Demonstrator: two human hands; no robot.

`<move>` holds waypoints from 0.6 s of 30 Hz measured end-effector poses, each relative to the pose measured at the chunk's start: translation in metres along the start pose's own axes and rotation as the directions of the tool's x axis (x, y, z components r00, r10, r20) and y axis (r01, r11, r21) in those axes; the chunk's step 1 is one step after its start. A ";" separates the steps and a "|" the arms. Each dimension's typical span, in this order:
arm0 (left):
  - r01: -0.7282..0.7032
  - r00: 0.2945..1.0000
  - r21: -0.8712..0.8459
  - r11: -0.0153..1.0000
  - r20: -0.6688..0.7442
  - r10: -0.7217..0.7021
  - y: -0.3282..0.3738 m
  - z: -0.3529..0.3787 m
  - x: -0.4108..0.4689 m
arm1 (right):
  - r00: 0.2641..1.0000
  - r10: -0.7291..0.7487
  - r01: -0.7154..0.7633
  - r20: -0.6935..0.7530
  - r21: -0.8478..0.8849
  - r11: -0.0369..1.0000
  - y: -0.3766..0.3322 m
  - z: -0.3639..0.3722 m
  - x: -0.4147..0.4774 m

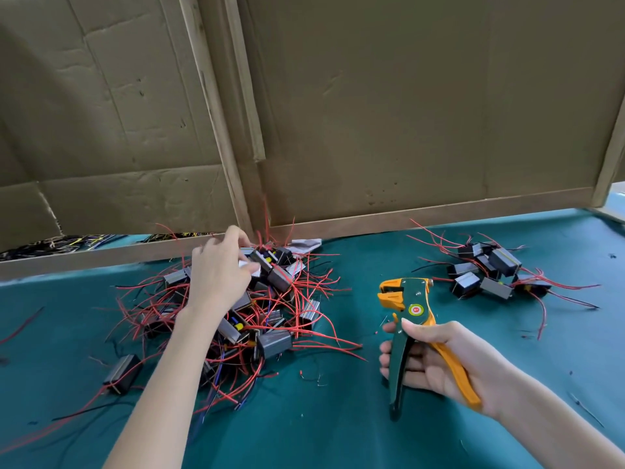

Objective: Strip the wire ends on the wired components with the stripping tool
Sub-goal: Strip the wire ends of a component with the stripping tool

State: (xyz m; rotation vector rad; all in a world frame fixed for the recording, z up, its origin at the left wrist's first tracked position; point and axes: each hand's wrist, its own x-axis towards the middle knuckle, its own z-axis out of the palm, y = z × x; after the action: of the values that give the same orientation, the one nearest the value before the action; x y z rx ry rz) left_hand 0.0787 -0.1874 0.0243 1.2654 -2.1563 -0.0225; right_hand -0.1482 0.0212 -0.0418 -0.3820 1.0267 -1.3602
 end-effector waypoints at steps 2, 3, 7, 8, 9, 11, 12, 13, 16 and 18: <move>-0.035 0.996 -0.223 0.974 -0.083 0.017 0.009 -0.015 0.002 | 1.000 -0.003 0.003 0.005 0.000 1.000 0.000 0.000 0.000; -0.082 0.988 -0.293 0.952 -0.151 0.038 0.015 -0.023 0.004 | 1.000 -0.004 0.004 0.008 -0.003 1.000 0.000 0.000 0.000; -0.265 0.931 -0.421 0.867 -0.344 0.117 0.035 -0.045 0.003 | 1.000 -0.008 0.008 0.011 -0.003 1.000 0.001 0.000 0.000; -0.276 0.931 -0.438 0.855 -0.342 0.125 0.038 -0.045 0.002 | 1.000 -0.008 0.008 0.008 -0.002 1.000 0.001 0.000 0.000; -0.272 0.939 -0.460 0.845 -0.320 0.127 0.040 -0.043 0.000 | 1.000 -0.008 0.008 0.005 -0.001 1.000 0.001 0.000 0.000; -0.230 0.966 -0.519 0.823 -0.228 0.126 0.042 -0.036 -0.003 | 1.000 -0.005 0.005 0.000 0.002 1.000 0.001 0.000 0.000; -0.203 0.977 -0.531 0.823 -0.164 0.135 0.041 -0.031 -0.004 | 1.000 -0.004 0.004 -0.002 0.002 1.000 0.000 0.000 0.000; -0.180 0.984 -0.517 0.837 -0.091 0.156 0.040 -0.026 -0.004 | 1.000 -0.003 0.003 -0.004 0.002 1.000 0.000 0.000 0.000; -0.148 0.966 -0.382 0.912 0.140 0.215 0.033 -0.010 -0.006 | 1.000 -0.002 0.002 -0.011 0.005 1.000 0.000 -0.001 0.000; -0.116 0.958 -0.358 0.927 0.204 0.199 0.029 0.002 -0.007 | 1.000 -0.001 0.002 -0.013 0.006 1.000 -0.001 -0.001 0.001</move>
State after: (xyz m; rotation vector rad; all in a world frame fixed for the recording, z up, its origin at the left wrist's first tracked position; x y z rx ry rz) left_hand 0.0576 -0.1663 0.0284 0.9211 -2.3233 -0.4853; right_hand -0.1491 0.0206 -0.0419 -0.3700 1.0329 -1.3683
